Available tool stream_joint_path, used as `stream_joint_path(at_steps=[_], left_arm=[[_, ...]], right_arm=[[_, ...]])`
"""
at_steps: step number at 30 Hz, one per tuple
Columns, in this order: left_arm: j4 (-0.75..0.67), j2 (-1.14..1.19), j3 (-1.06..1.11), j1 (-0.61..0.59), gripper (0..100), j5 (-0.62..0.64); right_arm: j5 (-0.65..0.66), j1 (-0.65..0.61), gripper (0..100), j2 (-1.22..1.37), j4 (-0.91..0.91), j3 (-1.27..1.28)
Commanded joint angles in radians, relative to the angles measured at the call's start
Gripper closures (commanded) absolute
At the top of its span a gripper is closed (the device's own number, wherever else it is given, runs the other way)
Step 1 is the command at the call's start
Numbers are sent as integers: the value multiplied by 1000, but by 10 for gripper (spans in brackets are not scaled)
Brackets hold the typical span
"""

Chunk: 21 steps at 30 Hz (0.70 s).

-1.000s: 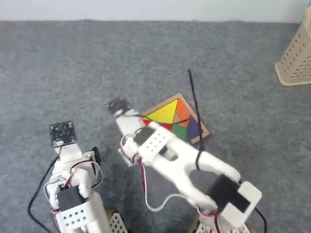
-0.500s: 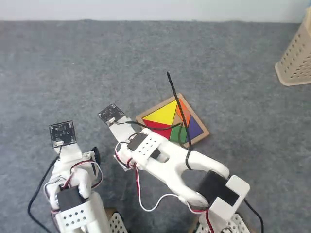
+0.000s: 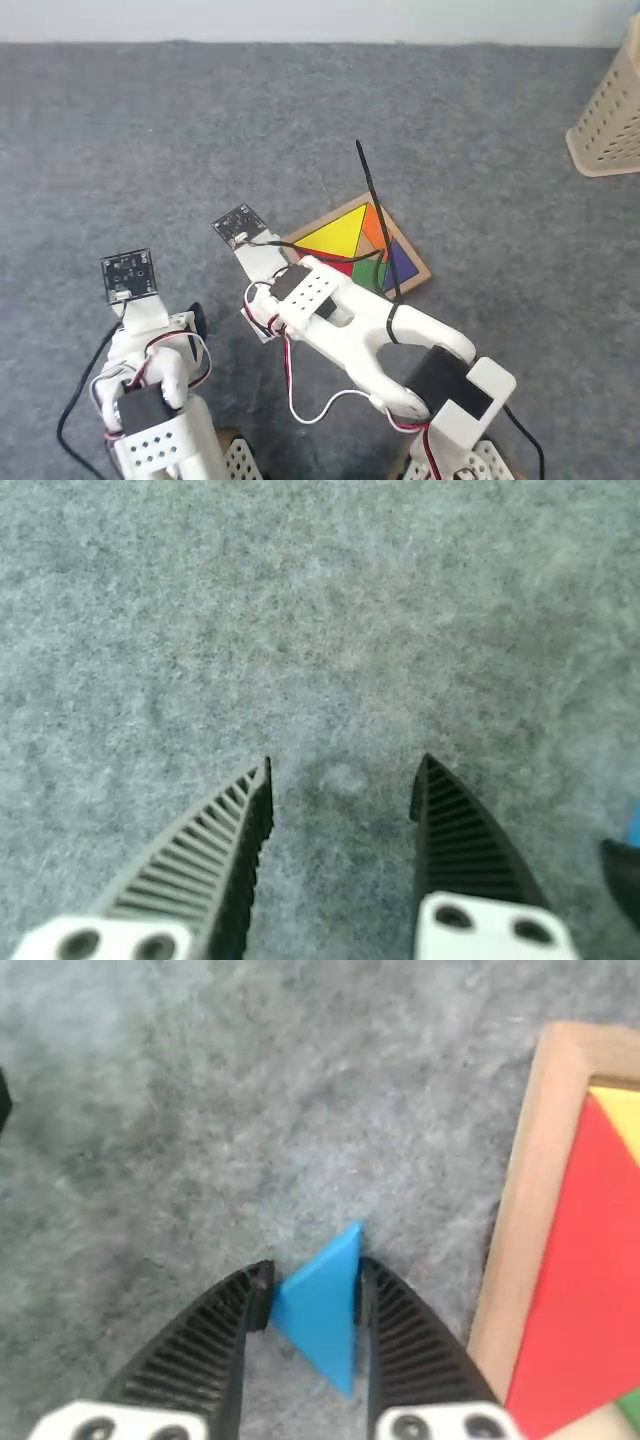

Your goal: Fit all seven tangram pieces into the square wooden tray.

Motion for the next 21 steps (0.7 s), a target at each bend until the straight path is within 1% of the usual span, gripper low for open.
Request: stream_joint_path(at_steps=[1,4,10,13,15,17,21], left_arm=[[3,-20,-13,-5,784,-6],[3,-20,-13,-5,784,-6],[3,-20,-13,-5,784,-6],[3,-20,-13,-5,784,-6],[3,-20,-13,-5,784,-6],[3,-20,-13,-5,784,-6],[3,-20,-13,-5,784,-6]], right_arm=[[11,28,975,-79,38,-43],[26,36,975,-194,99,-37],[222,36,974,-378,292,-35],[321,59,975,-423,395,-35],[381,74,972,-430,423,-23],[351,71,971,-430,360,23],[242,-19,970,-429,145,147]])
